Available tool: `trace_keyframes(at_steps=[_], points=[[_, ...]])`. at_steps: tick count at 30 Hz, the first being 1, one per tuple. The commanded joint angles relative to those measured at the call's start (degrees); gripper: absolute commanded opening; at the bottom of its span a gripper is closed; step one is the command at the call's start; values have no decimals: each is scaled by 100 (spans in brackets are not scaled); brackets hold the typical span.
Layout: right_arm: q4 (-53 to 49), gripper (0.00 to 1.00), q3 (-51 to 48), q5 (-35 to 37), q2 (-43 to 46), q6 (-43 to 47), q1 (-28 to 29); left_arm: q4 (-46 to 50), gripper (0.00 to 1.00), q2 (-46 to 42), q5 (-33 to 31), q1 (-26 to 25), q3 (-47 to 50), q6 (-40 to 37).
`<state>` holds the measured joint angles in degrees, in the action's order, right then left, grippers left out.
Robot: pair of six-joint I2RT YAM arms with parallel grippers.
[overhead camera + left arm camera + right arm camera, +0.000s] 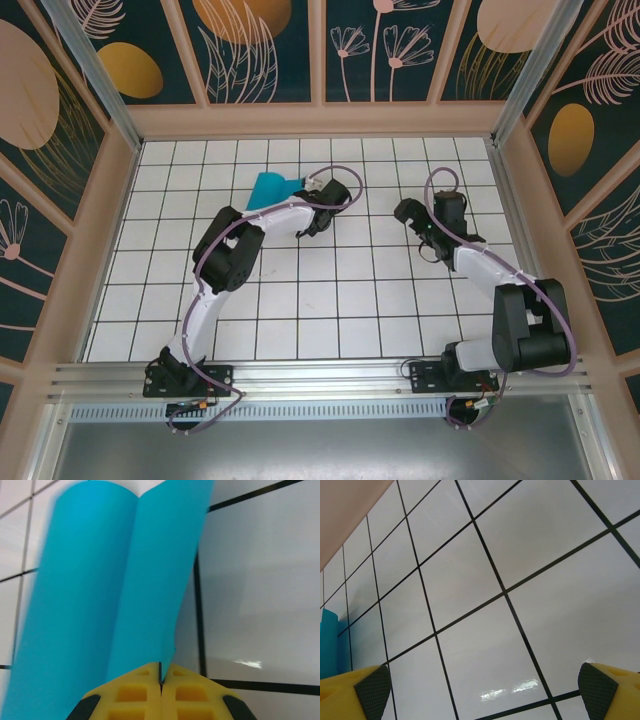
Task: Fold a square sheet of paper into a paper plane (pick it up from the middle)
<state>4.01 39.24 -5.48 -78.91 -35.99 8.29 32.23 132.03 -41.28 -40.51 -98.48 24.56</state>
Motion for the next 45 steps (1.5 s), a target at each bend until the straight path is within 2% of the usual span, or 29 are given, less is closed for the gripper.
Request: trace_keyframes(at_steps=[1, 5, 10, 17, 21, 25, 29, 35, 38, 45], points=[[-229, 99, 188, -243, 140, 81, -81, -121, 2, 128, 516, 15, -36, 275], [-366, 99, 339, -331, 91, 139, -95, -165, 8, 129, 831, 8, 31, 407], [-548, 99, 659, -484, -56, 339, -168, -179, 30, -107, 1455, 8, -23, 639], [-550, 98, 930, -876, -244, 444, -207, -1472, 57, -1373, 3514, 8, 844, 1130], [-645, 97, 956, -1166, -296, 543, -203, -2080, 77, -1985, 4192, 20, 1235, 1310], [-662, 95, 1035, -1624, -496, 702, -82, -2533, 90, -2530, 4265, 89, 1689, 1337], [-859, 92, 1443, -1598, -930, 837, 464, -2899, 99, -3082, 4011, 360, 2412, 1501], [-1029, 70, 2587, -1505, -1998, 688, 1484, -3433, 98, -4113, 3795, 1115, 3870, 1894], [-1101, 57, 3351, -1513, -2689, 537, 1900, -3379, 99, -4411, 3683, 1428, 4228, 1891], [-1372, 43, 4874, -1614, -4039, 619, 2604, -3394, 99, -4489, 3469, 2037, 4725, 2162]])
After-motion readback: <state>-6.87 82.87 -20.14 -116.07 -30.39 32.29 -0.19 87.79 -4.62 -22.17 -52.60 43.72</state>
